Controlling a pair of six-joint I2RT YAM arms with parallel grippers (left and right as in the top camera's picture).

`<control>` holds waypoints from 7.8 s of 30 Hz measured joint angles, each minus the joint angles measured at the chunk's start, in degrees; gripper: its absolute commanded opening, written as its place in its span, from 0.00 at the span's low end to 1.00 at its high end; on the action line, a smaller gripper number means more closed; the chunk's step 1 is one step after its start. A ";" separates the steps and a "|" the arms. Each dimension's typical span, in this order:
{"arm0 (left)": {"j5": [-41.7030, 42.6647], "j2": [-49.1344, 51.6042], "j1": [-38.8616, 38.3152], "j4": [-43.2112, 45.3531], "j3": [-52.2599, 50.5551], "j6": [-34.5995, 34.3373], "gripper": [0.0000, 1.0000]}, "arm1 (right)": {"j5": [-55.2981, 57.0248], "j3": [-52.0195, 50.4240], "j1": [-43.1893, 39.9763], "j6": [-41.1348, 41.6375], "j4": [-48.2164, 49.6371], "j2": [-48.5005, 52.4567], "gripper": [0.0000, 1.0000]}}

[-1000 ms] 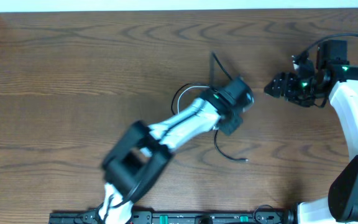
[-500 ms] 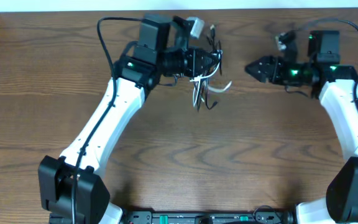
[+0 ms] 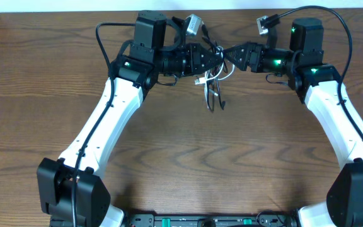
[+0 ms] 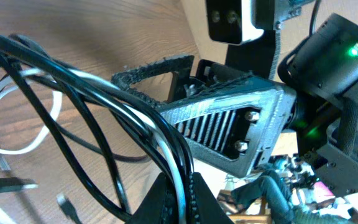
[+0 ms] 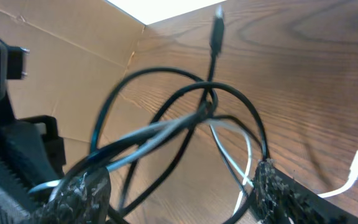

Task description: Untangle cables

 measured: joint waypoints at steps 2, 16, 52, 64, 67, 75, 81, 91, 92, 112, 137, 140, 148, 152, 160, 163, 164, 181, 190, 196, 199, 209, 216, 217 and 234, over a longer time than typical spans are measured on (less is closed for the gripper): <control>-0.37 0.00 0.20 0.31 0.00 -2.62 0.08 | -0.17 0.00 0.00 0.72 0.15 0.00 0.68; -0.48 0.00 0.72 7.91 -0.02 -21.51 0.07 | 5.01 0.02 2.91 -6.73 -6.45 0.00 0.61; -7.52 0.07 8.37 -13.16 -0.13 -2.45 0.07 | 38.51 0.15 -10.69 -8.50 -37.64 0.04 0.01; -33.18 2.60 8.26 -25.94 -2.69 9.25 0.07 | 52.37 0.15 -6.84 -2.89 -45.77 0.04 0.01; -37.64 3.98 8.87 -26.27 -2.69 11.06 0.08 | 53.92 0.15 -7.39 -1.99 -45.68 0.04 0.01; -37.88 4.68 10.84 -26.05 -2.69 12.72 0.07 | 43.74 0.15 -7.89 -8.20 -41.68 0.04 0.17; -28.06 4.68 5.73 -25.64 -2.69 13.64 0.64 | 41.44 0.15 -4.20 -10.40 -41.97 0.04 0.45; -26.40 4.68 -1.95 -15.15 -2.91 10.01 0.73 | 35.69 0.26 -3.39 -13.25 -39.43 -0.02 0.51; -26.95 4.68 -1.79 -13.51 -2.91 9.31 0.73 | 35.52 0.26 -3.39 -13.27 -39.19 -0.02 0.52; -40.96 11.96 -6.86 -4.02 -1.42 8.46 0.66 | 34.56 0.35 -3.39 -13.84 -36.83 -0.02 0.57; -41.33 27.39 -13.99 6.60 -1.11 4.44 0.51 | 34.84 0.37 -3.39 -13.86 -40.50 -0.02 0.56; -45.53 28.09 -15.39 7.10 -0.70 4.57 0.42 | 34.84 0.37 -3.39 -13.86 -40.61 -0.02 0.56; -52.54 30.53 -17.84 7.96 1.27 4.44 0.08 | 34.56 0.37 -3.39 -13.84 -39.43 -0.02 0.55; -49.48 30.12 -17.05 6.95 1.31 4.48 0.07 | 31.67 0.37 -3.39 -13.84 -35.85 -0.02 0.54; -27.91 26.75 -10.29 4.37 -0.68 4.48 0.07 | 28.74 0.37 -1.40 -13.84 -32.06 -0.02 0.54; -15.67 22.88 -6.51 4.35 -0.79 4.48 0.08 | 27.69 0.37 -0.66 -13.84 -30.47 -0.02 0.53; -12.66 21.84 -5.73 4.37 -0.76 4.48 0.08 | 27.10 0.37 -0.50 -13.84 -30.36 -0.02 0.53; 10.16 19.56 -3.34 4.46 -0.81 0.39 0.07 | 27.54 0.42 3.54 -14.19 -27.69 6.75 0.39; 12.52 19.56 -2.56 7.32 -0.83 -3.26 0.08 | 38.14 0.68 3.56 -5.66 -26.88 14.47 0.22; 15.50 19.56 2.29 7.28 -0.83 -4.57 0.08 | 43.04 0.68 1.42 -1.99 -29.18 18.10 0.13; 16.15 19.37 5.95 7.28 -0.83 -4.70 0.08 | 43.78 0.68 -0.04 -1.57 -30.18 18.10 0.13; 16.39 10.27 8.57 8.83 -0.98 -7.04 0.07 | 34.01 1.81 -4.26 -9.70 -39.56 17.99 0.27; 16.98 6.34 4.35 36.68 -1.29 -23.10 0.08 | 23.93 5.22 -3.52 -18.49 -40.54 9.35 0.59; 16.98 6.10 4.37 40.44 -1.31 -25.59 0.07 | 22.97 6.03 -3.48 -19.08 -39.56 5.95 0.63; 16.79 3.85 4.94 63.76 -1.29 -55.58 0.07 | 17.75 8.48 -3.37 -16.74 -29.38 -11.74 0.61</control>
